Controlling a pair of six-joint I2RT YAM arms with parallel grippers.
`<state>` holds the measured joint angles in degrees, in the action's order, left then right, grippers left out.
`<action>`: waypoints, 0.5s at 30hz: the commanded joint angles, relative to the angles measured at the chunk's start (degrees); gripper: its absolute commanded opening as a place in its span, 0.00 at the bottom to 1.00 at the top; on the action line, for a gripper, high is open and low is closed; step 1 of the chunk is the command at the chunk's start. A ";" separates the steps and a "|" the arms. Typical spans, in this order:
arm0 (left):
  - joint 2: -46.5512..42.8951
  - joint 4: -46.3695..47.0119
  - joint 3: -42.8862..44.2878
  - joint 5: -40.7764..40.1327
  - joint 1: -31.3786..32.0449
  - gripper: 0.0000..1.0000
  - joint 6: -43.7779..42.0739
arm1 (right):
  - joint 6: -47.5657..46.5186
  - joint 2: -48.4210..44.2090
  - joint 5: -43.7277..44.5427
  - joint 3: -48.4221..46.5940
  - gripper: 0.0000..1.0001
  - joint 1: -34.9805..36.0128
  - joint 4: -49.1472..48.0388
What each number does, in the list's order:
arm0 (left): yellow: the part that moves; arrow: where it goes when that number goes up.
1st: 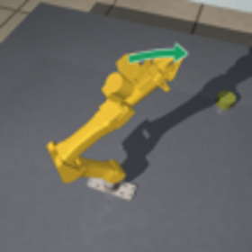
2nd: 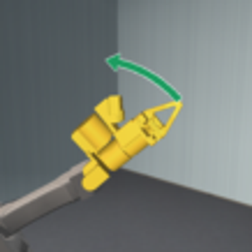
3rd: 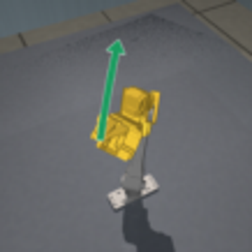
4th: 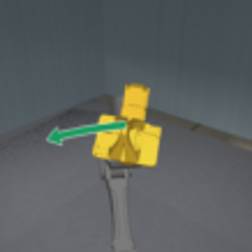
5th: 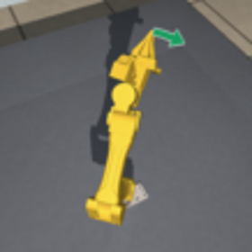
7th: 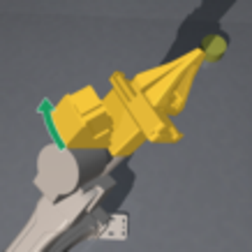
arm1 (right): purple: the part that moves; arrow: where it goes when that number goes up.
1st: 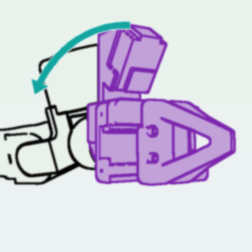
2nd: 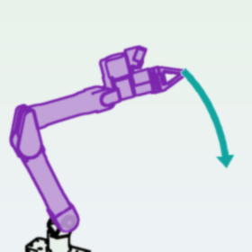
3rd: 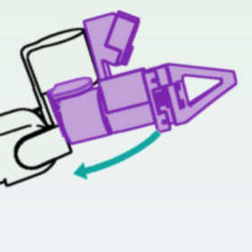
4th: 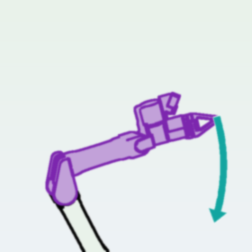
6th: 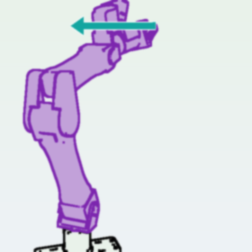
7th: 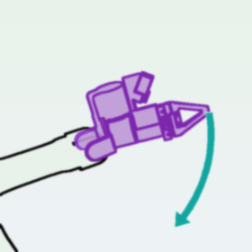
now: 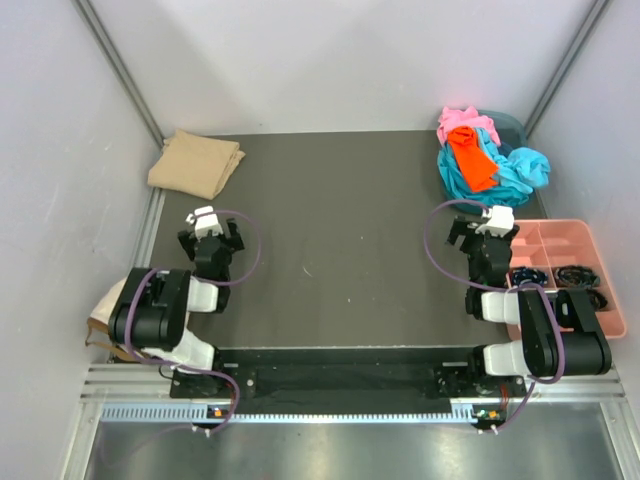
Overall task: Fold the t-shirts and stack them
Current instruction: Grab crumpled tshirt from bin with the right arm
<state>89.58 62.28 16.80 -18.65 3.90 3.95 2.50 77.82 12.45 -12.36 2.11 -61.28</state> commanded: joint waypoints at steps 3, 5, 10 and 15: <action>-15.64 -24.64 9.46 -15.87 0.40 0.99 7.20 | 1.19 -7.32 8.03 -4.76 0.99 1.49 17.57; -21.10 -31.30 11.14 -18.25 0.49 0.99 10.19 | 1.80 -10.04 10.04 -10.83 0.99 2.19 24.59; -29.01 -41.35 16.68 -12.12 0.49 0.99 19.42 | 7.25 -16.82 10.41 -24.50 0.99 2.64 41.09; -30.96 -48.03 21.16 -6.66 0.49 0.99 18.66 | 10.50 -11.39 11.72 -43.15 0.99 3.25 58.87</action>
<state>59.66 24.34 34.11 -29.87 4.19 20.64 8.67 63.20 21.65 -41.74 4.43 -19.81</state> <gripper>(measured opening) 0.991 0.987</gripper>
